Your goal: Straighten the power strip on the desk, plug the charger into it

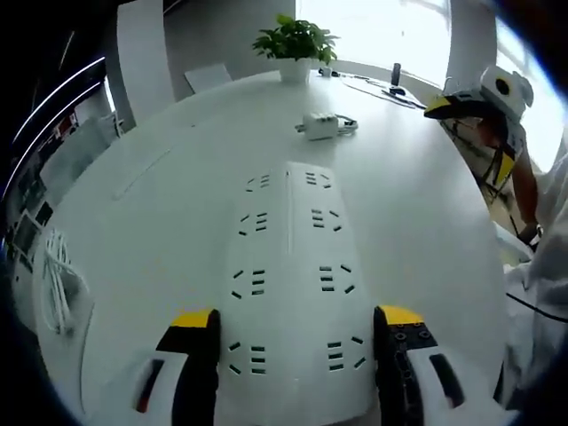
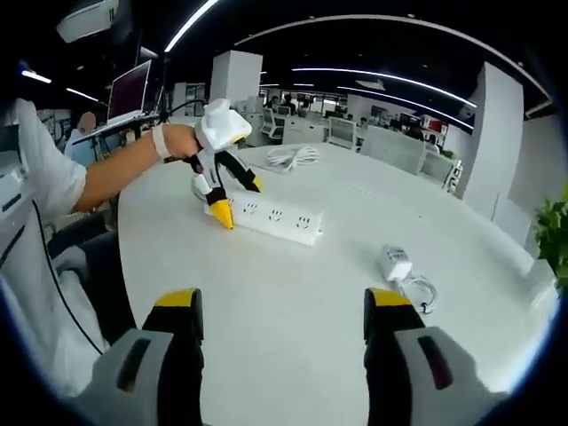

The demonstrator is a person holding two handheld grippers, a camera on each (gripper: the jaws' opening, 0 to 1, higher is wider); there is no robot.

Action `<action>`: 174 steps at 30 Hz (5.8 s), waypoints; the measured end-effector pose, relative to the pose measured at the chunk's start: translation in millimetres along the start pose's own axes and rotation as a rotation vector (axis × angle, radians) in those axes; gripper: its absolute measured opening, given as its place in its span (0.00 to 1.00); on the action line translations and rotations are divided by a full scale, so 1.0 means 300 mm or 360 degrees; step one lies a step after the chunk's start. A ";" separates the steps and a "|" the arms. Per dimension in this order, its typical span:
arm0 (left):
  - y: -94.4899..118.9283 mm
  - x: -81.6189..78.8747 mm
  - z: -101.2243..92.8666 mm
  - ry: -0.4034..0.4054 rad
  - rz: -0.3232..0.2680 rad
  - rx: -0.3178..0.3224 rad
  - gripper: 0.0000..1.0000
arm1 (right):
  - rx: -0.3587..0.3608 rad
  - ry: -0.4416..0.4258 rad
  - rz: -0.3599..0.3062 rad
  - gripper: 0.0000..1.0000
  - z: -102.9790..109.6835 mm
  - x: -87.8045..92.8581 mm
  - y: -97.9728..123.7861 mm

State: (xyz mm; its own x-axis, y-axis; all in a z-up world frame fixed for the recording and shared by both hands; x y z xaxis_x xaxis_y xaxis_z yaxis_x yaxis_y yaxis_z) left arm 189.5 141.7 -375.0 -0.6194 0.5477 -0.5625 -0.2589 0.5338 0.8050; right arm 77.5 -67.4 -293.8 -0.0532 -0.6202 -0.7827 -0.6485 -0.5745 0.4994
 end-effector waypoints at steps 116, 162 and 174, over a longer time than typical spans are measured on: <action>0.004 -0.002 -0.026 0.0015 -0.0266 0.0191 0.74 | -0.1341 0.1438 0.0710 0.63 -0.055 -0.090 -0.693; -0.013 -0.027 -0.021 -0.0036 -0.0289 0.0274 0.74 | -0.1307 0.1362 0.0747 0.63 -0.056 -0.076 -0.691; -0.014 -0.005 -0.048 -0.0220 -0.0057 0.0268 0.73 | -0.1279 0.1280 0.0734 0.63 -0.055 -0.072 -0.681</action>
State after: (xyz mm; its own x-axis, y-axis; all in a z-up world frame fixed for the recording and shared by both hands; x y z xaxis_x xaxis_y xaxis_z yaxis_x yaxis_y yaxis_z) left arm 180.6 129.3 -374.9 -0.5015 0.6034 -0.6199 -0.1445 0.6481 0.7477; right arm 223.8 54.5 -372.7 0.5144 -0.8421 -0.1617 -0.0253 -0.2033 0.9788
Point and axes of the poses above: the point that each gripper's makers call its tool centre point, and the gripper's own axes: y roughly backward along the fingers, z roughly to its left, x roughly out of its underside, the point moved 1 cm from there along y, roughly backward along the fingers, and after that the axes turned 15 degrees about y, right-handed, at the moved point
